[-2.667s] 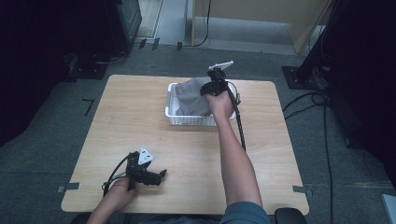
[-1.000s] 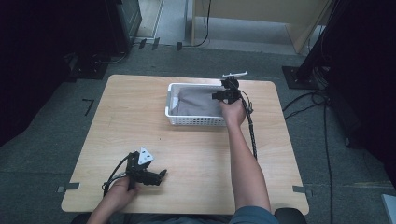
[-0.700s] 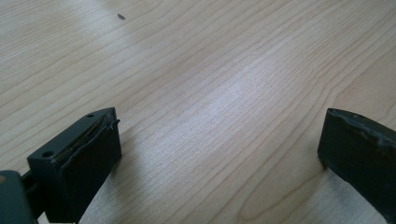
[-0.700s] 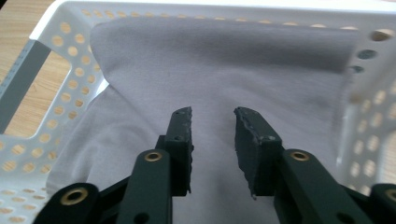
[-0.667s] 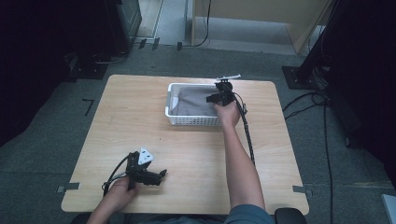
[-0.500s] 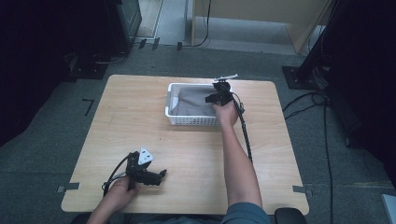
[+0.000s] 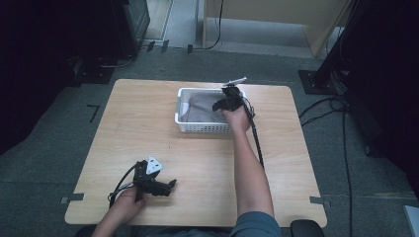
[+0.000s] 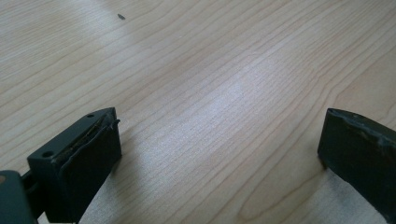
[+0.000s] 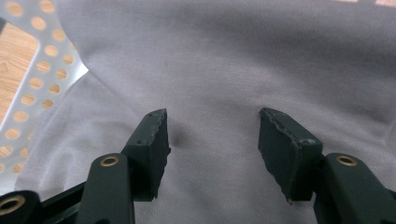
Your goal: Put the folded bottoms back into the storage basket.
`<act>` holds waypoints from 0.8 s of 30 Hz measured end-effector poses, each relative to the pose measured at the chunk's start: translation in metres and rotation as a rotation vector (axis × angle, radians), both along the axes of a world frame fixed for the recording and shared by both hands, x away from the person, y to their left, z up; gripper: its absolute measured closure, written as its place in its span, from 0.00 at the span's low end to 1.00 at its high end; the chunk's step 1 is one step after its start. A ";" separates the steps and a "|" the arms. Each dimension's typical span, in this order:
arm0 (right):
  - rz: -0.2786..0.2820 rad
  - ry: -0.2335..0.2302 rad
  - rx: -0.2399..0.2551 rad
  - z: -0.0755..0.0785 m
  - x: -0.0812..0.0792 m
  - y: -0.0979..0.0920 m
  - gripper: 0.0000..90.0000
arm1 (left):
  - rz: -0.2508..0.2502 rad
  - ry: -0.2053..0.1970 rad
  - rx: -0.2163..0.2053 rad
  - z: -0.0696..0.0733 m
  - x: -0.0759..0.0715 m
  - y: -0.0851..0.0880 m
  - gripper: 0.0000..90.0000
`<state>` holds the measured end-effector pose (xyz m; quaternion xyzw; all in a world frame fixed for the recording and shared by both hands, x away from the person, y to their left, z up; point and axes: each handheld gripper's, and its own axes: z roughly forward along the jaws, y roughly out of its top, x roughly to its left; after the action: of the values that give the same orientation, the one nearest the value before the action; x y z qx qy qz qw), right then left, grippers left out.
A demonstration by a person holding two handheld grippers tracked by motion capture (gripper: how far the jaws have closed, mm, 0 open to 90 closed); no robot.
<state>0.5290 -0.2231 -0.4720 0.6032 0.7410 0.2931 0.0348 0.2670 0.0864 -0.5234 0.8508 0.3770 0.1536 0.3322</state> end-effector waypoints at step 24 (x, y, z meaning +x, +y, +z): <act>0.083 -0.232 0.018 0.031 -0.032 -0.014 0.49 | -0.001 0.001 0.003 0.000 0.000 0.000 0.00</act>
<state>0.4967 -0.2371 -0.4408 0.5343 0.7536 0.3688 0.1030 0.2670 0.0865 -0.5232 0.8515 0.3767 0.1534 0.3308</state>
